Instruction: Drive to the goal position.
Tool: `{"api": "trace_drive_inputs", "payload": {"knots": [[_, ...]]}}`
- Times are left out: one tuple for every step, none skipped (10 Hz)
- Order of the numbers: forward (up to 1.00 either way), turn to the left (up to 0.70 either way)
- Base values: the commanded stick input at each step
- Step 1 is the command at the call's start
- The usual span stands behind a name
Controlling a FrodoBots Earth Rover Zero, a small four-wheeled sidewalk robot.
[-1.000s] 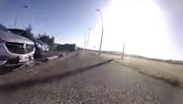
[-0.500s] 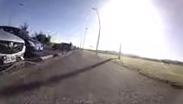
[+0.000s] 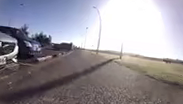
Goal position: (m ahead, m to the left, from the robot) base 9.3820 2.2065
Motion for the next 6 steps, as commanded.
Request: {"api": "trace_drive_inputs", "payload": {"knots": [[0.70,0.00],[0.70,0.00],[0.70,0.00],[0.70,0.00],[0.70,0.00],[0.70,0.00]]}}
